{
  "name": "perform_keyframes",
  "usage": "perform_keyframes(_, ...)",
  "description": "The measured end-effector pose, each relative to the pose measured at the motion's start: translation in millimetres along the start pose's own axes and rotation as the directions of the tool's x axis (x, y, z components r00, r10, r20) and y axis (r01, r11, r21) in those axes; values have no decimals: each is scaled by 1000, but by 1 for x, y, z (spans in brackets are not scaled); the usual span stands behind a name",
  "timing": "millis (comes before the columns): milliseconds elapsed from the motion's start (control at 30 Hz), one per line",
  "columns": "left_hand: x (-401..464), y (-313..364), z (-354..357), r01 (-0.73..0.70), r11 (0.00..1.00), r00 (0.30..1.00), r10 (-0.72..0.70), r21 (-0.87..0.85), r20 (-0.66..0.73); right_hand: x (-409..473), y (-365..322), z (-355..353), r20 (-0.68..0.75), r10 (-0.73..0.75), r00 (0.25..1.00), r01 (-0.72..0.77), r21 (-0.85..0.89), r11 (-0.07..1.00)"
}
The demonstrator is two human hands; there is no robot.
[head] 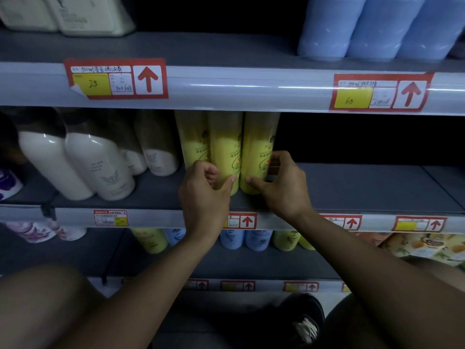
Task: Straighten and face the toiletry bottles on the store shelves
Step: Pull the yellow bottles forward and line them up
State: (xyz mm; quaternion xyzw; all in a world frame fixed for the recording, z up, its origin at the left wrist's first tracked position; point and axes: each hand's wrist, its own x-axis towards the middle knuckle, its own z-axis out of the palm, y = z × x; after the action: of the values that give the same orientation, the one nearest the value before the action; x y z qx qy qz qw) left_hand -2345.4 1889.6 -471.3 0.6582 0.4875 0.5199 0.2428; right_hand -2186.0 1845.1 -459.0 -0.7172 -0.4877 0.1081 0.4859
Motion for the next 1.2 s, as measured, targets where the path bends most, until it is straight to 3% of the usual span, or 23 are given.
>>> perform_keyframes(967,1,0,3,-1,1000,1000,1,2,-17,4,8,10,-28,6,1000,-9,-84,996)
perform_keyframes(1200,-10,4,-7,-1,999,997,-3,53,78,-9,-2,-8,106,19,994,-2,-150,989)
